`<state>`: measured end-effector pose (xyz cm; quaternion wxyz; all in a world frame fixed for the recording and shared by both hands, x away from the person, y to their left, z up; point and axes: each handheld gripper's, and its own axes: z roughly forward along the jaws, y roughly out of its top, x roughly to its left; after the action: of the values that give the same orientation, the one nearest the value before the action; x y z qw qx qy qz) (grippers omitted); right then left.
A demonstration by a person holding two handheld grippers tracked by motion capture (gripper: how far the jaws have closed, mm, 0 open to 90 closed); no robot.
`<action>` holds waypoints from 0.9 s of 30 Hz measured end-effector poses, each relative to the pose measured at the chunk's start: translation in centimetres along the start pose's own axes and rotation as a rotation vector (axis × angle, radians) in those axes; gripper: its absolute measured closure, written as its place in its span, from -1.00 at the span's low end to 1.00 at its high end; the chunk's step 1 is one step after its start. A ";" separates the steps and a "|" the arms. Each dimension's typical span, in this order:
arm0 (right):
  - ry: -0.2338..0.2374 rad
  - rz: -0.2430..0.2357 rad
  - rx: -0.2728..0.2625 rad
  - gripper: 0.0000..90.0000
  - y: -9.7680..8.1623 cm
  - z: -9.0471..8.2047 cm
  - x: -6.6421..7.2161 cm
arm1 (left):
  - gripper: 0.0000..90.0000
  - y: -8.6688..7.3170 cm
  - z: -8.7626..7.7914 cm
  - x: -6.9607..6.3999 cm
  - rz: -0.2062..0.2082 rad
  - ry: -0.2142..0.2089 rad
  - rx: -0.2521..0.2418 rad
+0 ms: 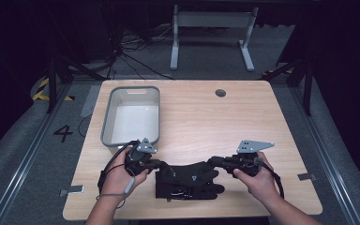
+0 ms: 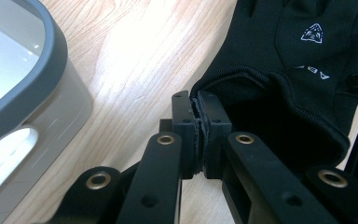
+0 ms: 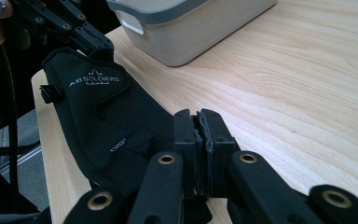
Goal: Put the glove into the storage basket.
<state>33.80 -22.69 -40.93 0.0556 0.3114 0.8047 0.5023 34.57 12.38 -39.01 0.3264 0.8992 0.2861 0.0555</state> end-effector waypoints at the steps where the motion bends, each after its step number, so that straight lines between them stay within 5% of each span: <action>1: -0.001 -0.004 -0.006 0.92 0.0 0.0 0.1 | 0.93 0.0 0.0 0.0 0.000 0.000 0.000; 6: 0.004 -0.016 -0.007 0.91 -0.3 0.0 0.4 | 0.93 -0.3 0.2 0.2 0.001 0.000 0.024; 19: 0.019 -0.008 0.113 0.87 -2.4 0.2 0.8 | 0.90 -1.1 1.1 0.8 -0.014 -0.039 0.104; 27: 0.044 0.028 0.170 0.62 -3.0 -1.0 0.7 | 0.56 -1.5 0.8 1.2 -0.057 -0.072 0.101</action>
<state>31.51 -23.95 -42.80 0.0040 0.3151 0.8411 0.4397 35.06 13.54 -40.69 0.2920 0.9074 0.3023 -0.0008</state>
